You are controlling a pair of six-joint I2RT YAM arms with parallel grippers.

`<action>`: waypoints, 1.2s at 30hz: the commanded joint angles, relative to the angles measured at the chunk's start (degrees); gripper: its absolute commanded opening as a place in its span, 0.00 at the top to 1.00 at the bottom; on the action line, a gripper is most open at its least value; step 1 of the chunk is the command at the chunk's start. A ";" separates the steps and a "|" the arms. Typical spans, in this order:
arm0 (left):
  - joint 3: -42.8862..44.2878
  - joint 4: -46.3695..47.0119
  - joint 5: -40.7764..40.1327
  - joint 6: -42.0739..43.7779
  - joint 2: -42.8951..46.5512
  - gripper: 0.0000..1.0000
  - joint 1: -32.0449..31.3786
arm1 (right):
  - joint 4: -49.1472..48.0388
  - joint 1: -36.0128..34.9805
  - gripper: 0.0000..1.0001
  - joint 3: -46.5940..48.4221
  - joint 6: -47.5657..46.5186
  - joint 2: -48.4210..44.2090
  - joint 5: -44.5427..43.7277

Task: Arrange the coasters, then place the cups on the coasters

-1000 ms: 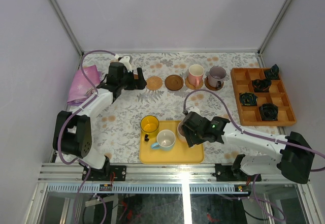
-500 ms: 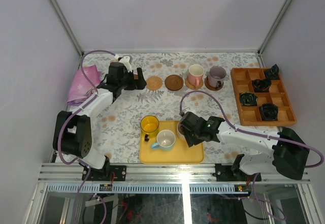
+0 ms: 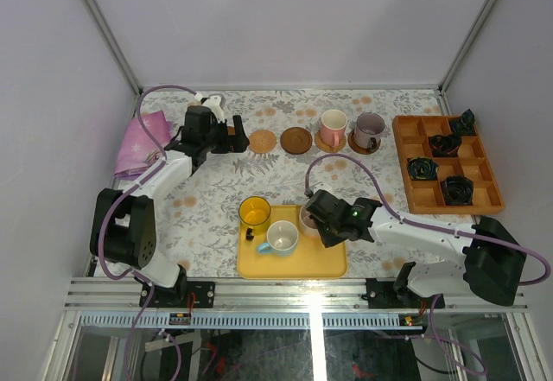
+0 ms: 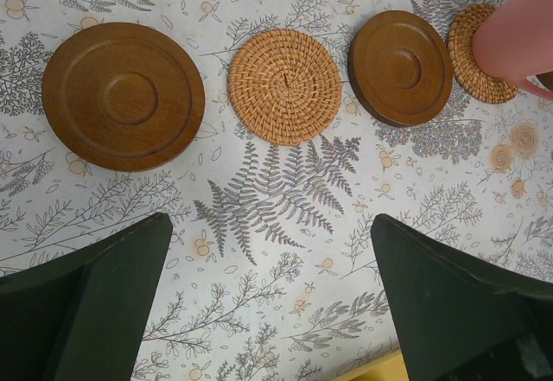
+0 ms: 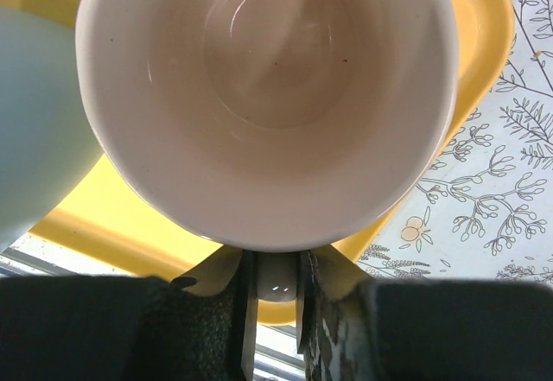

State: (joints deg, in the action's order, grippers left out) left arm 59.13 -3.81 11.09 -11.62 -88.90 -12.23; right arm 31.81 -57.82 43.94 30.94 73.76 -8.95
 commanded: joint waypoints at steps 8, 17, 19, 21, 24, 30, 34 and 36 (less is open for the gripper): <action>2.00 0.30 -0.57 1.25 0.24 0.00 -0.17 | 1.38 -0.45 1.00 5.24 -1.41 -2.34 -7.78; 2.68 0.47 -1.61 1.16 0.04 0.00 -0.19 | -0.02 1.88 1.00 10.57 -5.43 1.34 -14.02; 2.64 0.56 -2.08 1.24 0.17 0.00 -0.19 | -2.03 4.31 1.00 11.43 -6.99 1.74 -13.22; 2.61 0.71 -2.60 1.20 0.13 0.00 -0.21 | -4.42 7.12 1.00 12.92 -8.96 2.82 -12.56; 2.81 0.74 -3.23 1.22 0.18 0.00 -0.16 | -6.15 11.06 1.00 17.53 -11.92 6.60 -12.28; 3.65 0.69 -4.65 1.25 0.02 0.00 -0.12 | -8.29 15.72 1.00 30.58 -14.02 17.49 -12.32; 4.46 0.61 -5.20 1.61 -0.14 0.00 -0.11 | -9.16 17.93 1.00 40.32 -14.16 26.38 -11.84; 4.65 0.48 -5.59 1.99 -0.30 0.00 -0.07 | -8.49 18.96 1.00 44.77 -14.00 30.65 -11.29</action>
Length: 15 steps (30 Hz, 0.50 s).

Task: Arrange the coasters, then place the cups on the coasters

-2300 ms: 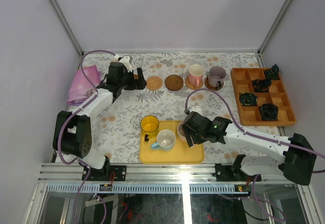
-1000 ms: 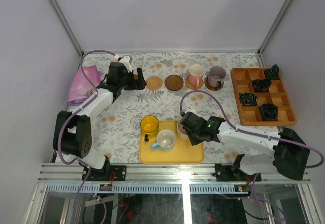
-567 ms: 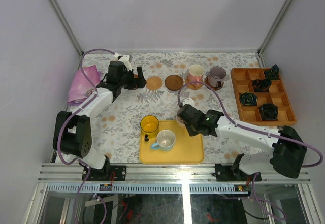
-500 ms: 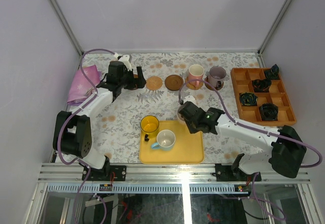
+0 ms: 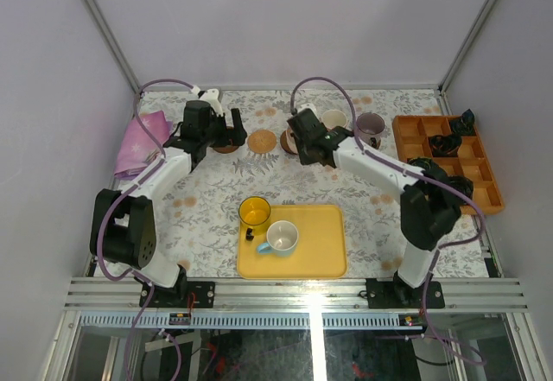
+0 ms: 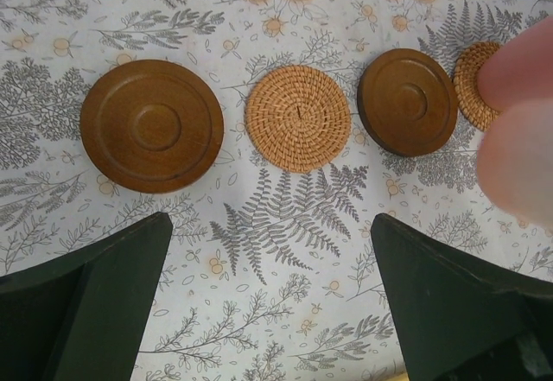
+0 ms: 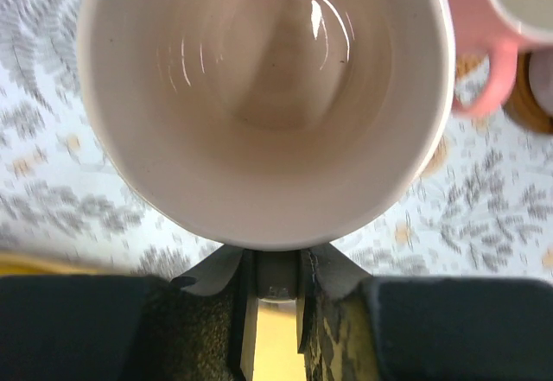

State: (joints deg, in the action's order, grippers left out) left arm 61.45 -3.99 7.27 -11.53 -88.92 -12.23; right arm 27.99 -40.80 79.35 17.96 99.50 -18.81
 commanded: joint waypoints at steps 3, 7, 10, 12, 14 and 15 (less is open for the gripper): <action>2.51 0.56 -2.45 2.44 -0.48 0.00 -0.13 | -3.51 3.28 1.00 15.40 -0.85 10.25 0.54; 2.86 0.47 -3.30 3.12 -1.17 0.00 -0.14 | -2.58 4.24 1.00 21.67 -1.74 15.86 1.10; 3.83 0.47 -3.37 3.42 -2.20 0.00 -0.08 | -1.97 5.03 1.00 25.62 -2.25 18.95 1.23; 4.70 0.47 -2.92 3.51 -3.21 0.00 -0.07 | -1.76 5.55 1.00 27.42 -2.20 20.69 1.28; 5.72 0.32 -2.31 3.61 -4.14 0.00 -0.12 | -1.55 6.08 1.00 28.83 -1.86 22.25 1.35; 6.26 0.22 -1.99 3.68 -4.62 0.00 -0.03 | -1.43 6.28 1.00 29.52 -1.56 22.85 1.59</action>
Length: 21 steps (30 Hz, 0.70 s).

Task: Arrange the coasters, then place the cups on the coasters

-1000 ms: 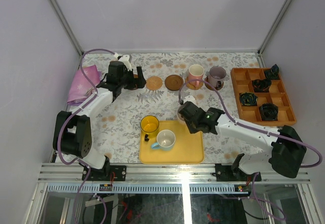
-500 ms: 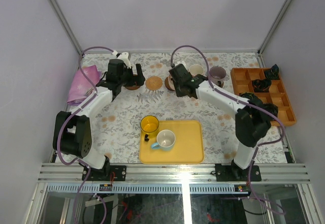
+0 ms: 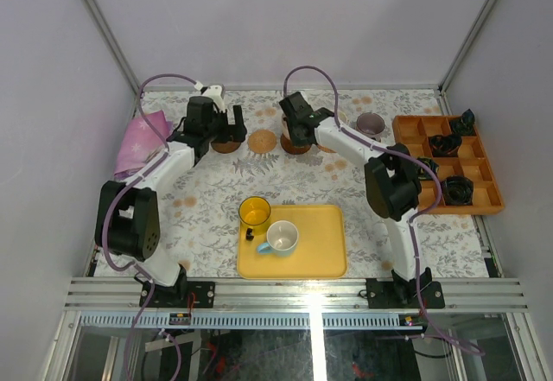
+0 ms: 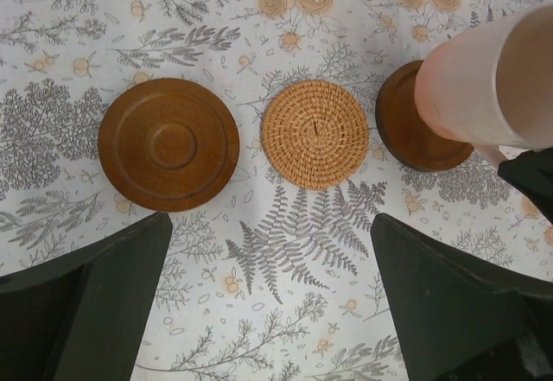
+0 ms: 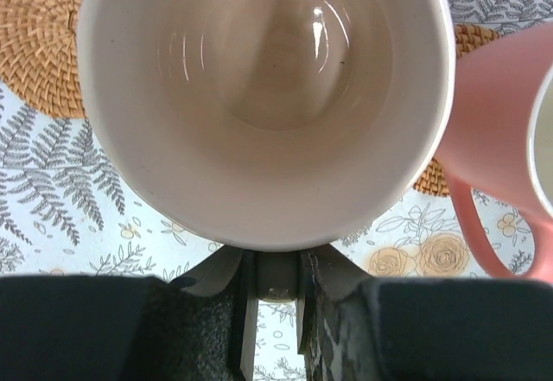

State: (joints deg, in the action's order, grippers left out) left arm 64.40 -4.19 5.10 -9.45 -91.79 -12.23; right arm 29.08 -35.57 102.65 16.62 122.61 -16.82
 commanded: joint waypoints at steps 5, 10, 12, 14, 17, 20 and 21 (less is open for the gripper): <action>4.96 -0.55 0.88 2.12 -3.27 0.00 -0.08 | -1.85 1.64 1.00 7.35 1.26 1.50 0.69; 4.64 -0.88 0.61 2.50 -3.43 0.00 -0.07 | -1.10 1.73 1.00 6.86 2.37 1.85 2.04; 4.44 -0.98 0.61 2.55 -3.40 0.00 -0.08 | -0.92 1.73 1.00 6.49 2.83 1.81 2.64; 4.11 -1.07 0.37 2.60 -3.38 0.00 -0.08 | -0.49 1.73 1.00 6.06 3.50 1.59 3.03; 3.75 -1.12 0.17 2.69 -3.35 0.00 -0.01 | -0.17 1.69 1.00 4.97 4.33 1.17 4.07; 3.64 -0.95 0.21 2.62 -3.52 0.00 -0.07 | -0.03 1.73 1.00 4.19 4.88 1.03 4.46; 3.70 -0.84 0.32 2.60 -3.57 0.00 -0.05 | 0.07 1.69 1.00 4.07 4.97 1.10 4.47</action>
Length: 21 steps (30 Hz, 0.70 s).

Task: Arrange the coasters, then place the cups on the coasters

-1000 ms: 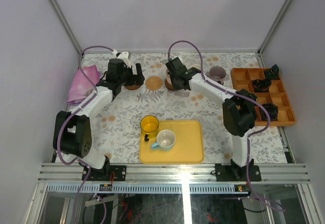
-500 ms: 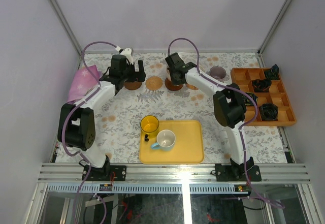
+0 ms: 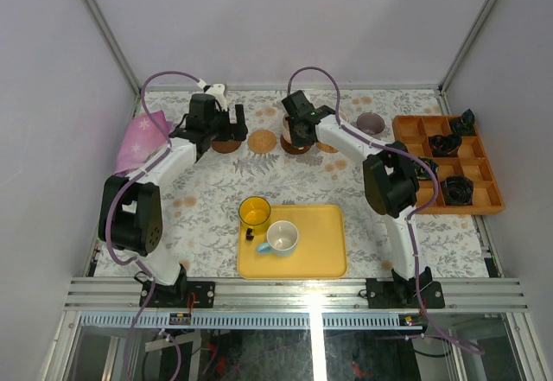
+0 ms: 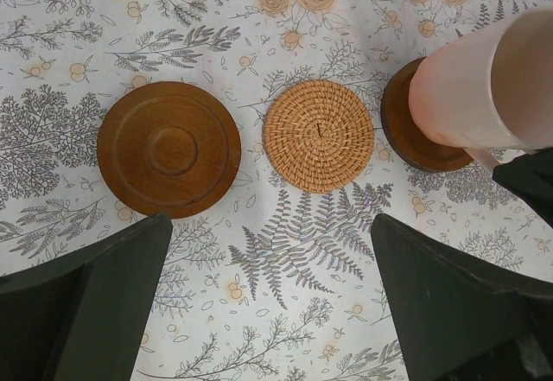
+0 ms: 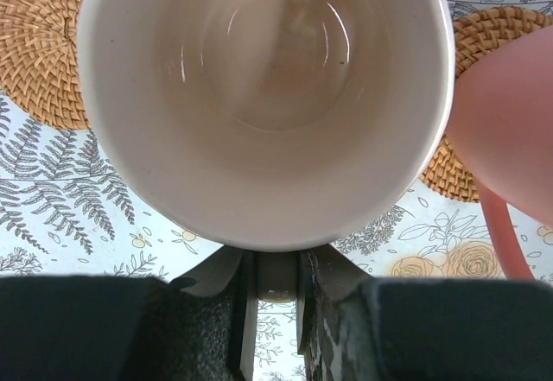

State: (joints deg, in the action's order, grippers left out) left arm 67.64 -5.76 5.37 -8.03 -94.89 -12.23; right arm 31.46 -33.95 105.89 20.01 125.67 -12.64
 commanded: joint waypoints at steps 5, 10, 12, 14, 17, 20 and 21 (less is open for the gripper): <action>0.77 0.87 0.46 1.09 -0.89 0.00 -0.10 | -1.74 0.12 1.00 0.73 1.85 -1.76 -0.27; 0.59 0.88 0.52 1.09 -0.88 0.00 -0.07 | -1.87 0.07 1.00 -0.12 2.11 -1.99 -0.69; 0.48 0.77 0.52 1.09 -0.91 0.00 -0.04 | -1.69 0.12 1.00 -0.27 2.37 -1.88 -0.56; 0.32 0.81 0.48 1.07 -0.88 0.00 -0.06 | -1.51 0.12 1.00 -0.46 2.46 -1.92 -0.68; 0.33 0.83 0.58 1.00 -1.02 0.00 -0.08 | -1.43 0.14 1.00 -0.42 2.49 -1.85 -0.70; 0.29 0.84 0.63 0.95 -1.00 0.00 -0.08 | -1.11 0.07 0.98 -0.24 2.49 -1.90 -0.30; 0.29 0.84 0.60 0.92 -1.02 0.00 -0.08 | -1.06 0.11 0.92 -0.38 2.45 -1.98 -0.21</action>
State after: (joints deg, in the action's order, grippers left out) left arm 67.64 -6.00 5.41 -8.03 -95.22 -12.23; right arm 32.77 -33.95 104.38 21.69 125.67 -12.34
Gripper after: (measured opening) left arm 0.997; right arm 0.227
